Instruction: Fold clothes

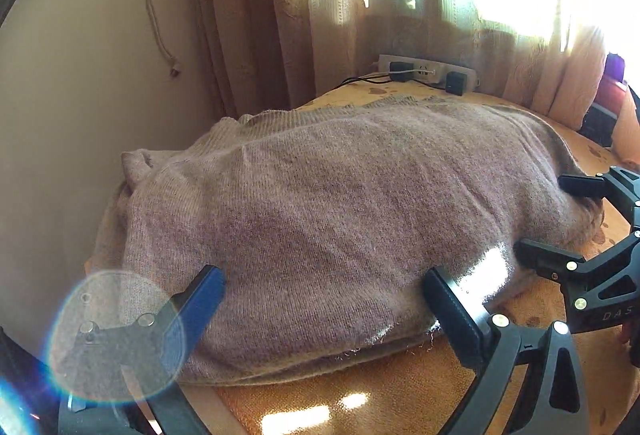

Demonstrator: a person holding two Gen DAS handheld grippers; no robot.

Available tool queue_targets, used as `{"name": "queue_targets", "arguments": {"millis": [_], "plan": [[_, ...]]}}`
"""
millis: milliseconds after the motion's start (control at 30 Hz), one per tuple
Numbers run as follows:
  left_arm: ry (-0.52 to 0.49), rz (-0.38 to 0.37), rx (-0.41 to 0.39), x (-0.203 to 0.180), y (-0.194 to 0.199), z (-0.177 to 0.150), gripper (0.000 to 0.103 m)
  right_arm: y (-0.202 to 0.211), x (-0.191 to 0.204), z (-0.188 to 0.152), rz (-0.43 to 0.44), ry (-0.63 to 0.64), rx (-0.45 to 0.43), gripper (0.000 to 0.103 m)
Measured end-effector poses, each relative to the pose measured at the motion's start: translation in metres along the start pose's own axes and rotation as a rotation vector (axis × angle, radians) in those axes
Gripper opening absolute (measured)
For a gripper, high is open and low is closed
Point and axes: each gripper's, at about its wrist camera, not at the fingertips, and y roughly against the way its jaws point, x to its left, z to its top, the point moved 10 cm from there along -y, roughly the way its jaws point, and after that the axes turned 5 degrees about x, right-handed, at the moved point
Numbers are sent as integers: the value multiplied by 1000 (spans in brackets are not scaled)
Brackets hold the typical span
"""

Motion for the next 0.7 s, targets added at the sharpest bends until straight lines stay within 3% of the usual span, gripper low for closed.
{"name": "queue_targets", "arguments": {"millis": [267,700], "plan": [[-9,22,12,0,-3,-2,102,-1,1,1,-7,2,2,102],[3,-9,27,2,-5,-4,102,0,3,2,-29,16,-1,103]]}}
